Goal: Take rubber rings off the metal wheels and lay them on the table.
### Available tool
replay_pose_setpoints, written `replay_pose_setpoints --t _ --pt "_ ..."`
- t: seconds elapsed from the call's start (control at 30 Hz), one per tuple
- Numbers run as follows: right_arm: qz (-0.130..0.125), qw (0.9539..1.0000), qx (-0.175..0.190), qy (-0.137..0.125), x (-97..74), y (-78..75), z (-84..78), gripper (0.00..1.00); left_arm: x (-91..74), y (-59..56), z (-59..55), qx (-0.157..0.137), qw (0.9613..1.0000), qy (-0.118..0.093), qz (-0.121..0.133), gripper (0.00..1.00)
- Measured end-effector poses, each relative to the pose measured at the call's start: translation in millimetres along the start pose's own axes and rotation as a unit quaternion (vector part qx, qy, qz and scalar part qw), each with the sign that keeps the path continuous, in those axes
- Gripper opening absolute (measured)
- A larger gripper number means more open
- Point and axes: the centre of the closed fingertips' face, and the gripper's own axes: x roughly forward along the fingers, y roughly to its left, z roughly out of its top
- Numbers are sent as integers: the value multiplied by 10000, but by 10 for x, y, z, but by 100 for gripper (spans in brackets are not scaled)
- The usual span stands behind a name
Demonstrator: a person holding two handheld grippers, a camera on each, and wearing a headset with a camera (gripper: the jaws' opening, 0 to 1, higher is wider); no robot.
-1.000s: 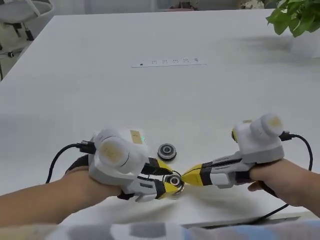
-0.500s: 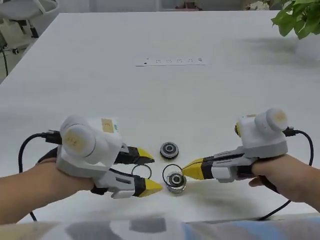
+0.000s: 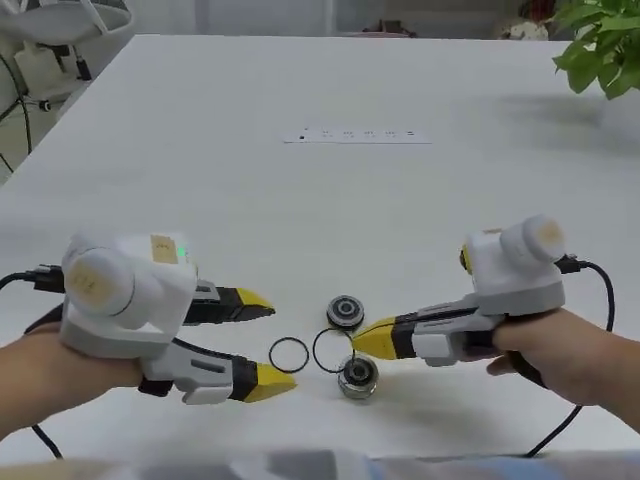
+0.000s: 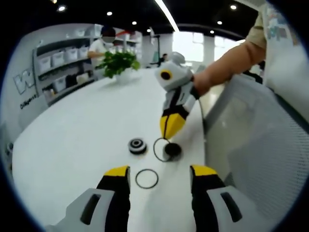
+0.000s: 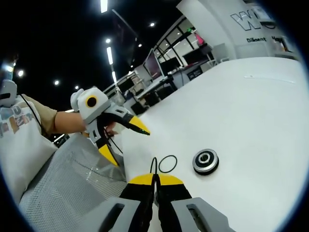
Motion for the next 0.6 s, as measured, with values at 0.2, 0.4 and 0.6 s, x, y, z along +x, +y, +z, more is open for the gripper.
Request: replay_pose_setpoints --t 0.2,0.4,0.6 --pt "-27 9999 -77 108 107 -28 42 0 -121 78 -52 -145 9997 -47 174 52" --pt "4 9998 -127 164 248 2 87 0 -249 156 -115 -303 9989 -116 350 55" --pt "-5 9996 -169 246 361 7 93 0 -348 214 -184 -430 9978 -135 479 57"
